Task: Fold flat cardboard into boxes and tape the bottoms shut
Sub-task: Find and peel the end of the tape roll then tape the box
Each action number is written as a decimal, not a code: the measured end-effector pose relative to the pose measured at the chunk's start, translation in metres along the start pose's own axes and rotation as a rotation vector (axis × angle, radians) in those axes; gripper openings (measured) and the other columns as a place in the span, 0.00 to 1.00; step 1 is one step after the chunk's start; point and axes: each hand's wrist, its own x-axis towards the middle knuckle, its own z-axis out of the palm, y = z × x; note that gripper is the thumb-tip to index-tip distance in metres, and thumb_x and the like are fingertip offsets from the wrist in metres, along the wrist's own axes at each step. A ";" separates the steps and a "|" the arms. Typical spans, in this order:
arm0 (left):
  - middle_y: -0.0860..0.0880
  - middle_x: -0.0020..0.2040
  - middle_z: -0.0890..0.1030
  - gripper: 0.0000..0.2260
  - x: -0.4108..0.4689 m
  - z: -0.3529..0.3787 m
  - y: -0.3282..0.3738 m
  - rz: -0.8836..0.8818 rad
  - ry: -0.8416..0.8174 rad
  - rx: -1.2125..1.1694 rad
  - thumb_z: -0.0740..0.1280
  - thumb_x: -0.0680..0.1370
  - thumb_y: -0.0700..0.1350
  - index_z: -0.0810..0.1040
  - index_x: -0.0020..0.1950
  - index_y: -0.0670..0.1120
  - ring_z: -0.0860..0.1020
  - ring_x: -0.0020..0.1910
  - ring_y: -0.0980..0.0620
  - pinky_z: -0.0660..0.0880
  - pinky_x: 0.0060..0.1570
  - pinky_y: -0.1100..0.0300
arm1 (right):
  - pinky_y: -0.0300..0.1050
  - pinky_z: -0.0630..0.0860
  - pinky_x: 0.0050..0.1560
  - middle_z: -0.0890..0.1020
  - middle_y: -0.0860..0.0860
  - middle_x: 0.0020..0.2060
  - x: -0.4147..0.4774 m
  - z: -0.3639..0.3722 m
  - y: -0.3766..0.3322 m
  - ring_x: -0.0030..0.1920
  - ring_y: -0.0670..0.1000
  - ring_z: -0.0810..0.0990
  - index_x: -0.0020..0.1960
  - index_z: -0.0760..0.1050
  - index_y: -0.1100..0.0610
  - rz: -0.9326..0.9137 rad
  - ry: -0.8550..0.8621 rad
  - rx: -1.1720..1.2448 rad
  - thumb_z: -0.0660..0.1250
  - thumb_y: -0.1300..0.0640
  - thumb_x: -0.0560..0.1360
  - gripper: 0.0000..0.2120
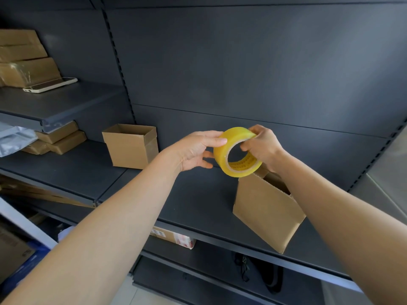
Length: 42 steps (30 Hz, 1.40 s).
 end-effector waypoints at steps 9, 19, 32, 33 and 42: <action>0.46 0.44 0.81 0.08 0.007 0.005 -0.003 0.065 0.055 -0.251 0.63 0.78 0.38 0.80 0.53 0.45 0.79 0.42 0.49 0.78 0.52 0.51 | 0.41 0.71 0.34 0.73 0.49 0.43 -0.005 -0.001 -0.009 0.40 0.48 0.74 0.60 0.68 0.56 -0.158 -0.028 -0.188 0.70 0.65 0.68 0.22; 0.44 0.56 0.81 0.12 0.006 0.020 0.007 -0.056 0.125 -0.026 0.67 0.75 0.49 0.76 0.57 0.49 0.80 0.55 0.42 0.75 0.55 0.43 | 0.44 0.69 0.47 0.68 0.50 0.52 -0.014 0.005 -0.012 0.57 0.53 0.68 0.63 0.67 0.58 -0.339 -0.048 -0.369 0.72 0.62 0.68 0.26; 0.43 0.55 0.77 0.13 0.010 0.019 0.000 -0.035 0.027 -0.267 0.65 0.76 0.49 0.73 0.59 0.49 0.79 0.52 0.42 0.77 0.49 0.39 | 0.41 0.71 0.36 0.74 0.50 0.40 -0.013 -0.015 0.006 0.39 0.47 0.73 0.52 0.69 0.58 -0.291 -0.047 -0.180 0.65 0.67 0.72 0.11; 0.43 0.55 0.77 0.13 0.011 0.020 0.000 -0.040 0.023 -0.271 0.65 0.76 0.49 0.73 0.59 0.49 0.79 0.52 0.42 0.77 0.50 0.39 | 0.41 0.71 0.35 0.74 0.51 0.41 -0.013 -0.016 0.007 0.39 0.48 0.73 0.52 0.69 0.58 -0.289 -0.030 -0.196 0.65 0.67 0.72 0.11; 0.43 0.61 0.77 0.19 0.020 0.033 0.000 -0.106 0.028 -0.189 0.69 0.73 0.52 0.73 0.62 0.49 0.78 0.58 0.39 0.75 0.54 0.37 | 0.48 0.72 0.36 0.74 0.54 0.43 -0.022 -0.018 0.003 0.41 0.54 0.74 0.51 0.67 0.61 -0.362 0.039 -0.487 0.62 0.69 0.70 0.12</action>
